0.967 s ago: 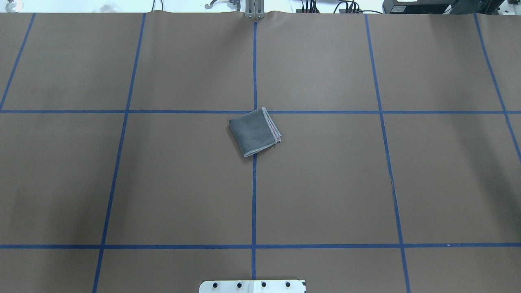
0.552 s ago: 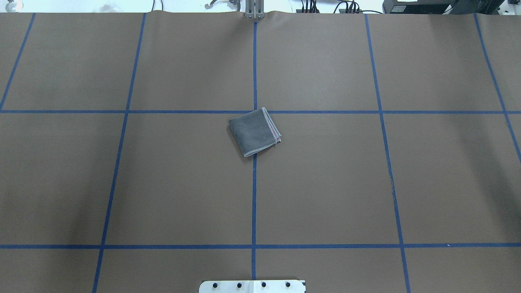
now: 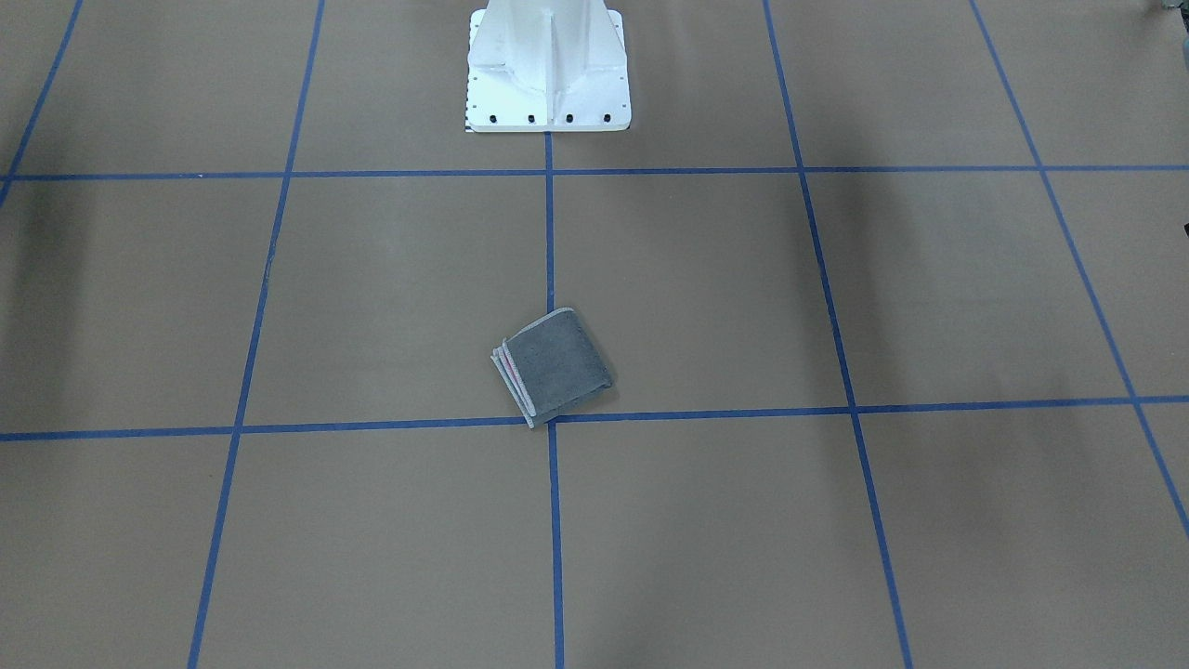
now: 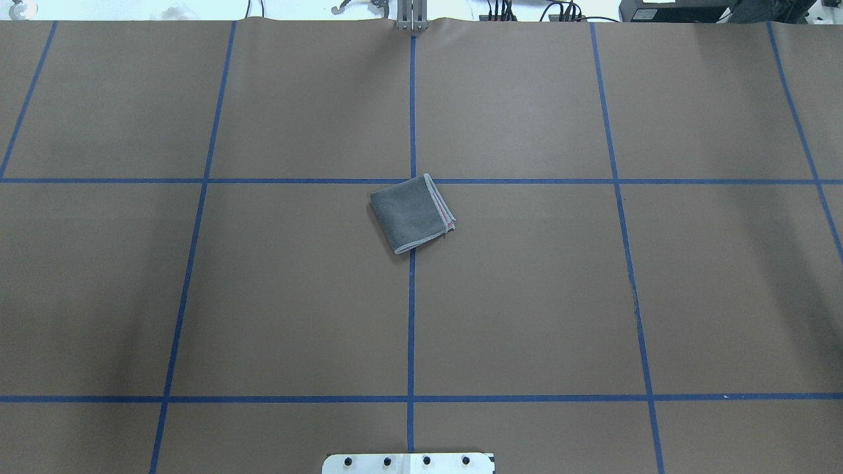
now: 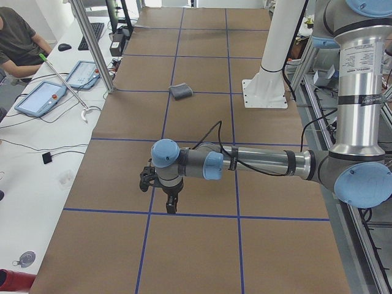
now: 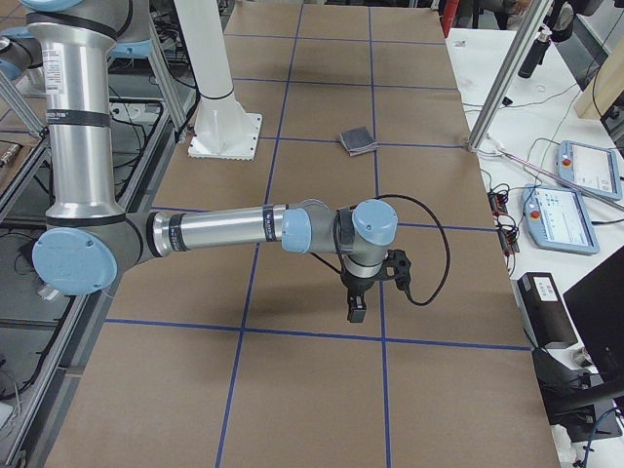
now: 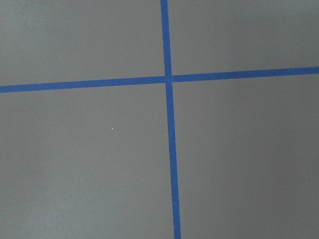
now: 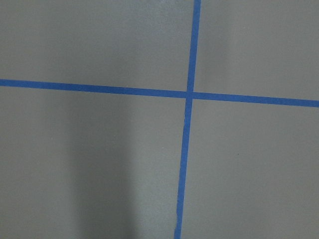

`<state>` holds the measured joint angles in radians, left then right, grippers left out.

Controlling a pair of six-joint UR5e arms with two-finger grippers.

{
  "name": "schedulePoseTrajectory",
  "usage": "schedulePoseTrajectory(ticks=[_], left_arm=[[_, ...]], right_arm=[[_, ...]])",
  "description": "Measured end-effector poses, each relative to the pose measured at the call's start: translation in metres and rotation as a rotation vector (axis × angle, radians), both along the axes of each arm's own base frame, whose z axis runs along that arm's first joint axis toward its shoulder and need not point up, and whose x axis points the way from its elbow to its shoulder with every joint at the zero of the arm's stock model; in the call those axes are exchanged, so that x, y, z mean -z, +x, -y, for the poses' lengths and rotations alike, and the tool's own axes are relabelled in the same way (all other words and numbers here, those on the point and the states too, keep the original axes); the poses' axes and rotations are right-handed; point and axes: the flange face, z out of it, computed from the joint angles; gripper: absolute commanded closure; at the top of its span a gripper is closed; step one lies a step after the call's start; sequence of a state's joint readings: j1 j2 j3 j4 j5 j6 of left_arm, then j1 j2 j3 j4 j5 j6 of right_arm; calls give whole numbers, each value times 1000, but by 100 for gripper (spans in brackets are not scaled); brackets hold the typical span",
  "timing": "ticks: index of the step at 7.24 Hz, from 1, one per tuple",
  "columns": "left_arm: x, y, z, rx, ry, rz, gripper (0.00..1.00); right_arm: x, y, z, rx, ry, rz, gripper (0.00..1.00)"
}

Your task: Fold towel twice with both arms

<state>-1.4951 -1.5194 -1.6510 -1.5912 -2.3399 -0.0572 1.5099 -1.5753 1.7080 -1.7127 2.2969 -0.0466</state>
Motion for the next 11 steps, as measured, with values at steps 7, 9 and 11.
schedulePoseTrajectory(ticks=[7, 9, 11], left_arm=[[-19, -34, -3, 39, -48, 4, 0], [-14, -34, 0, 37, -32, 0, 0], [-12, -34, 1, 32, -23, -3, 0]], right_arm=[[-8, -3, -6, 12, -9, -4, 0], [-9, -5, -6, 15, -12, -3, 0], [-10, -5, -6, 16, -12, -4, 0]])
